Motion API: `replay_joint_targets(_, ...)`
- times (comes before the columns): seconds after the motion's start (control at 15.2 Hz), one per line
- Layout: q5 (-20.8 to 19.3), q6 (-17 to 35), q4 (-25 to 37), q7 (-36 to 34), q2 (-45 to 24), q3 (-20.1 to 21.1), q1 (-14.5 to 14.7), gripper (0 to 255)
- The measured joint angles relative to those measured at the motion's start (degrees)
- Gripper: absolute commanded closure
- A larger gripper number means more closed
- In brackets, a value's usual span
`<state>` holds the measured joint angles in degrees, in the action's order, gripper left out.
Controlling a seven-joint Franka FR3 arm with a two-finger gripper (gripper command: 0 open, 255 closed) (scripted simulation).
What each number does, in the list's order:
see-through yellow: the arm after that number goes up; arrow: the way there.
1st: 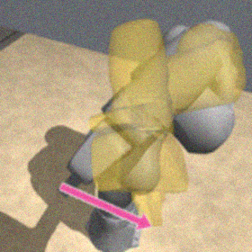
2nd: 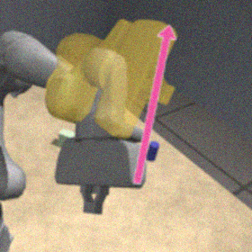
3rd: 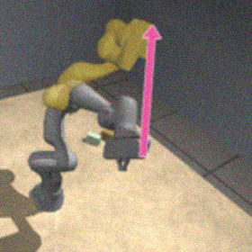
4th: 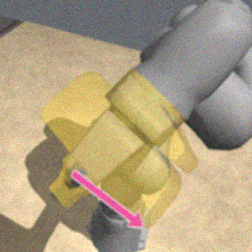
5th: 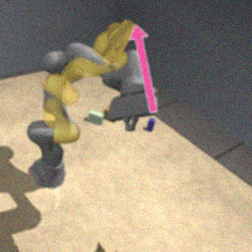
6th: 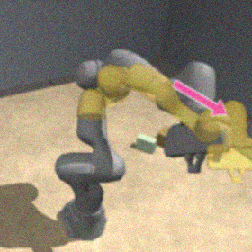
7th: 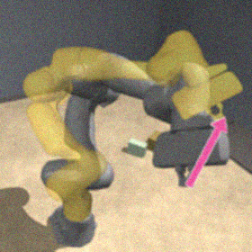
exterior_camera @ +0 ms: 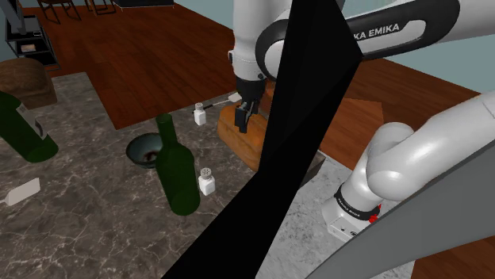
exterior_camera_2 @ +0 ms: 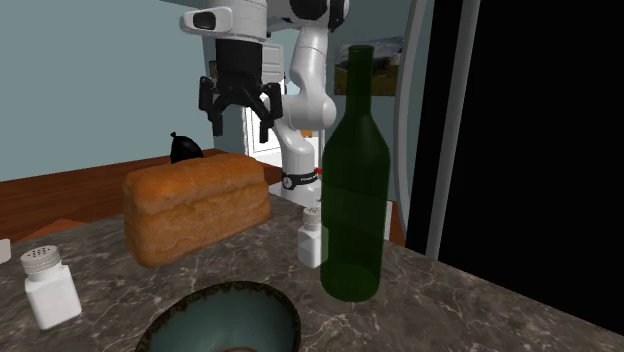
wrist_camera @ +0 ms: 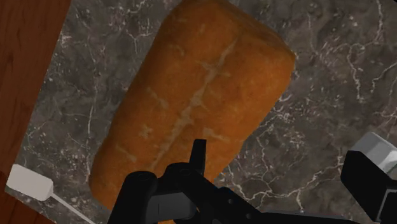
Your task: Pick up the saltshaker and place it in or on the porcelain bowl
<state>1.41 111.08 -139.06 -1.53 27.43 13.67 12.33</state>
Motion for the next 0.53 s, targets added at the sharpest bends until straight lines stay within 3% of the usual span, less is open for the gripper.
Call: replay_joint_targets(0.53,-0.6,7.8,2.8,-3.1,-9.6,7.1,4.0,0)
